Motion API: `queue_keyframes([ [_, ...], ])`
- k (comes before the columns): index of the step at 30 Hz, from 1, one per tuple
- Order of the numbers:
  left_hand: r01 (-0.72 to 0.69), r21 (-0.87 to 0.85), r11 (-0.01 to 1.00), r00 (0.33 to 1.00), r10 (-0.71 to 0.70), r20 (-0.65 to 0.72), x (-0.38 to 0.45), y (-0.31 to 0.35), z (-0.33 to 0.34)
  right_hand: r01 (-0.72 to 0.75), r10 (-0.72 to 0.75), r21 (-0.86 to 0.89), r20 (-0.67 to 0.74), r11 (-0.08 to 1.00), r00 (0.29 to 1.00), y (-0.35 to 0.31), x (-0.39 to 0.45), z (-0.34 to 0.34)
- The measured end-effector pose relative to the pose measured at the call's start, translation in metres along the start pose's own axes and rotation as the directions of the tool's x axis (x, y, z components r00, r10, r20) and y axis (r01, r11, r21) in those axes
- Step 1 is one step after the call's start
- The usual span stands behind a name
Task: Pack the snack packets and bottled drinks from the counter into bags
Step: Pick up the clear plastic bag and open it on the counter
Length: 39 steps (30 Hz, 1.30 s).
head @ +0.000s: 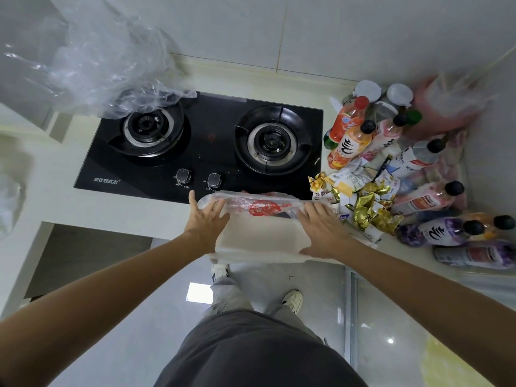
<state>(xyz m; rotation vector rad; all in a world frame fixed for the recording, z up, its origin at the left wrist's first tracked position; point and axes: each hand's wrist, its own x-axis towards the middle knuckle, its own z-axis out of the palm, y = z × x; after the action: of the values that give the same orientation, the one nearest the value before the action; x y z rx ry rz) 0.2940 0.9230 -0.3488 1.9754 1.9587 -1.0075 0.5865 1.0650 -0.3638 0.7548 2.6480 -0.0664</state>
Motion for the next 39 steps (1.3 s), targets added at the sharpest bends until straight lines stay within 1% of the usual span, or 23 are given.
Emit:
queue_keyframes([
  [2, -0.021, -0.055, 0.998, 0.995, 0.016, -0.094, -0.001, -0.004, 0.002, 0.041, -0.040, 0.017, -0.066, 0.999, 0.997, 0.000, 0.000, -0.003],
  [4, -0.074, -0.100, 0.992, 0.970, 0.049, -0.237, -0.002, -0.008, 0.006, 0.059, -0.056, 0.025, -0.096, 0.998, 0.994, 0.000, 0.002, -0.005],
  [6, -0.161, -0.095, 0.982, 0.919, 0.115, -0.377, -0.002, -0.011, 0.010, 0.082, -0.077, 0.033, -0.126, 0.996, 0.989, 0.001, 0.004, -0.002],
  [8, -0.264, -0.042, 0.964, 0.861, 0.216, -0.460, 0.001, -0.016, 0.016, 0.136, -0.128, 0.042, -0.151, 0.990, 0.980, 0.001, 0.006, 0.004],
  [10, -0.370, 0.020, 0.929, 0.821, 0.337, -0.462, 0.004, -0.019, 0.021, 0.199, -0.194, 0.020, -0.155, 0.980, 0.969, 0.002, 0.009, 0.006],
  [12, -0.442, 0.057, 0.895, 0.796, 0.420, -0.435, 0.009, -0.023, 0.025, 0.227, -0.219, 0.028, -0.165, 0.974, 0.962, 0.003, 0.011, 0.007],
  [15, -0.472, 0.050, 0.880, 0.809, 0.455, -0.371, 0.016, -0.029, 0.027, 0.212, -0.192, 0.116, -0.161, 0.970, 0.968, 0.002, 0.015, 0.010],
  [20, -0.456, 0.022, 0.890, 0.829, 0.434, -0.352, 0.026, -0.032, 0.031, 0.196, -0.166, 0.181, -0.169, 0.964, 0.972, -0.001, 0.026, 0.022],
  [22, -0.401, -0.019, 0.916, 0.855, 0.366, -0.367, 0.028, -0.031, 0.035, 0.181, -0.143, 0.210, -0.182, 0.961, 0.973, -0.002, 0.029, 0.025],
  [25, -0.282, -0.119, 0.952, 0.890, 0.213, -0.404, 0.026, -0.020, 0.034, 0.138, -0.104, 0.213, -0.165, 0.967, 0.981, -0.002, 0.029, 0.031],
  [28, -0.202, -0.136, 0.970, 0.910, 0.135, -0.393, 0.027, -0.004, 0.031, 0.143, -0.122, 0.178, -0.124, 0.974, 0.985, -0.005, 0.026, 0.038],
  [31, -0.142, -0.190, 0.972, 0.915, 0.055, -0.399, 0.032, 0.006, 0.026, 0.134, -0.112, 0.182, -0.128, 0.974, 0.985, -0.002, 0.024, 0.040],
  [33, -0.134, -0.219, 0.967, 0.911, 0.033, -0.410, 0.035, 0.008, 0.024, 0.162, -0.144, 0.175, -0.115, 0.971, 0.983, 0.000, 0.023, 0.040],
  [35, -0.129, -0.221, 0.967, 0.919, 0.032, -0.393, 0.038, 0.007, 0.023, 0.200, -0.186, 0.173, -0.091, 0.965, 0.978, 0.000, 0.020, 0.043],
  [39, -0.090, -0.177, 0.980, 0.950, 0.031, -0.311, 0.045, 0.006, 0.025, 0.176, -0.175, 0.228, -0.023, 0.958, 0.984, 0.000, 0.015, 0.048],
])
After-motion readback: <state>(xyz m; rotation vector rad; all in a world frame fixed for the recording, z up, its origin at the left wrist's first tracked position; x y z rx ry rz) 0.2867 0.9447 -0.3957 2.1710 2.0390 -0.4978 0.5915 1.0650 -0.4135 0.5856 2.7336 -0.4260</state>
